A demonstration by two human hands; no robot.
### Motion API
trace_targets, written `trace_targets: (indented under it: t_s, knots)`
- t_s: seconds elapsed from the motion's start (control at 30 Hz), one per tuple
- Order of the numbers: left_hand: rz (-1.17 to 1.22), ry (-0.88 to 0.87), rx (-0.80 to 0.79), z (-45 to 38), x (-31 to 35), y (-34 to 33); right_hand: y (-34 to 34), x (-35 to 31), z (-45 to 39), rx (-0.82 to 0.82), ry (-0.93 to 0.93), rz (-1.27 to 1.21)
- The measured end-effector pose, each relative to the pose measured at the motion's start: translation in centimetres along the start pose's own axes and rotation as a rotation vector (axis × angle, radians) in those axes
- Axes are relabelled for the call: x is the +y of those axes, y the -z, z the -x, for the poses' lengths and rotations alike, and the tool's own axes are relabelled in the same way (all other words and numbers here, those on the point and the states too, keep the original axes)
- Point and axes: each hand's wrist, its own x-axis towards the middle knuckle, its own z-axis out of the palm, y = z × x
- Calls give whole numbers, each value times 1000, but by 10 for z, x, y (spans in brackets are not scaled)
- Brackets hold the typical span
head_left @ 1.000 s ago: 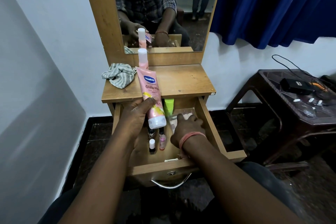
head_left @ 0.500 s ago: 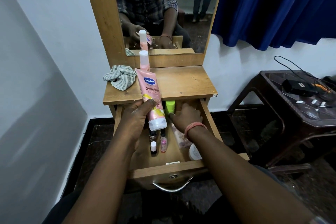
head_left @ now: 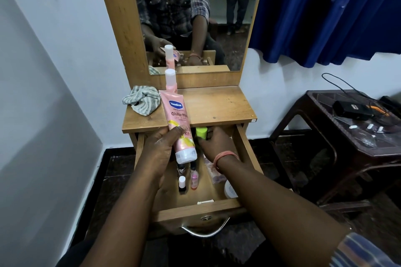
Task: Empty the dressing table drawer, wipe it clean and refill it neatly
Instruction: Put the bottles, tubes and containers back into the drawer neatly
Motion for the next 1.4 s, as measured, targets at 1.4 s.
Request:
trace_targets:
  t_s: [1.4]
  knots:
    - [-107,-41,55,6,5,9,22,0,23,-20,-117,-84]
